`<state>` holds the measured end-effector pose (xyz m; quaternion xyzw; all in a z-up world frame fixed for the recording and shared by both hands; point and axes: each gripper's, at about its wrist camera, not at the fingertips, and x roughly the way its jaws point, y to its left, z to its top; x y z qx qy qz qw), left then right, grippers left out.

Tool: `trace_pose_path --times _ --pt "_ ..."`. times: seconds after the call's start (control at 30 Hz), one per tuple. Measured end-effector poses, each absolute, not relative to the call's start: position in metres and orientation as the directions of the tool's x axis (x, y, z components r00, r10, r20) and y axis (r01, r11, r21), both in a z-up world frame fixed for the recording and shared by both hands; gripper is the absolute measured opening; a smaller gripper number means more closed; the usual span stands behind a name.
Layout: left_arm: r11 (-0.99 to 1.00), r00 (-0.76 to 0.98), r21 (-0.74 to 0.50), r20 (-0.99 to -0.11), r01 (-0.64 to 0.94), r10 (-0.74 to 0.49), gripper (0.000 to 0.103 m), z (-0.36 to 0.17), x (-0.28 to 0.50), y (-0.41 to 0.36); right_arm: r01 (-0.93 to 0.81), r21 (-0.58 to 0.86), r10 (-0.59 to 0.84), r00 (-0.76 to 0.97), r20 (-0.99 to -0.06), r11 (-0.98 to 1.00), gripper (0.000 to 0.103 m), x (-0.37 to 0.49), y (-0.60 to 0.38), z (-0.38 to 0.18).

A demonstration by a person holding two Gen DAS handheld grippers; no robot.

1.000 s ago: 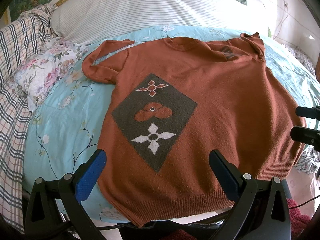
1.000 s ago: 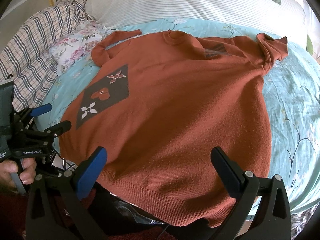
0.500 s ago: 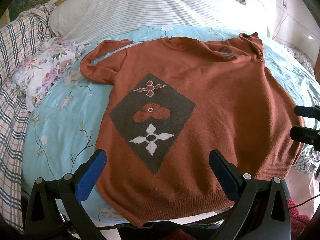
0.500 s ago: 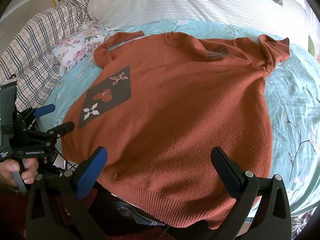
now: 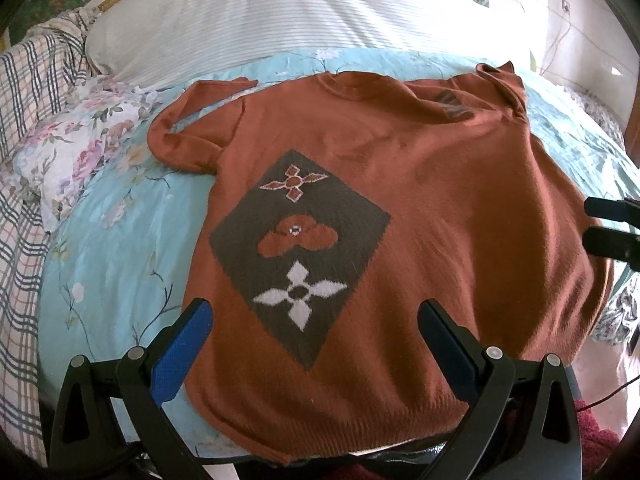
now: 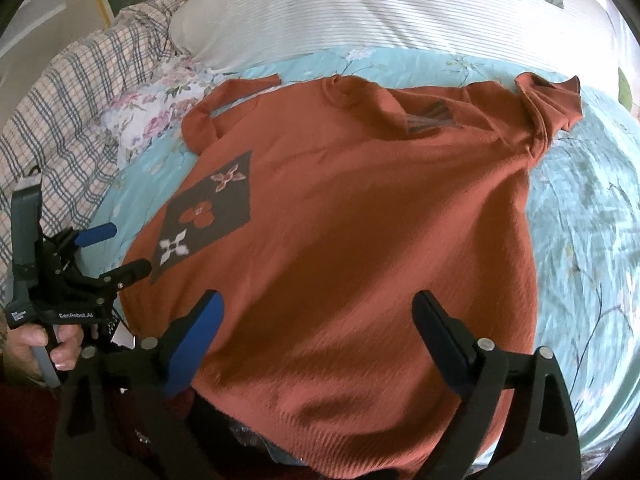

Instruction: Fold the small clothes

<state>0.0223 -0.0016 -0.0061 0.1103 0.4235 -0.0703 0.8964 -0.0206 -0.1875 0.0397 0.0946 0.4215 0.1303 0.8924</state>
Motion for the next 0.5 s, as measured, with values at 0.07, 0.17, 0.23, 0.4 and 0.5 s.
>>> trace_pose_path --times 0.07,0.17,0.23,0.4,0.5 --pt "0.964 0.635 0.149 -0.772 0.220 -0.025 0.102 -0.007 0.031 0.000 -0.149 0.283 0.314 0.602 -0.734 0.947 0.091 -0.011 -0.195 0.040" --pt "0.964 0.648 0.149 -0.761 0.220 -0.031 0.102 -0.006 0.047 0.001 -0.155 0.281 0.316 0.606 -0.730 0.947 0.091 0.007 -0.205 0.043" --pt "0.962 0.654 0.146 -0.755 0.229 -0.041 0.102 -0.005 0.059 0.002 -0.160 0.277 0.316 0.602 -0.733 0.947 0.090 0.022 -0.213 0.045" --pt "0.950 0.669 0.197 -0.743 0.244 -0.018 0.102 0.001 0.099 0.002 -0.179 0.235 0.295 0.616 -0.730 0.955 0.088 0.068 -0.234 0.055" --pt "0.935 0.689 0.241 -0.725 0.259 -0.004 0.102 0.007 0.135 0.002 -0.180 0.234 0.295 0.620 -0.727 0.955 0.083 0.104 -0.253 0.058"
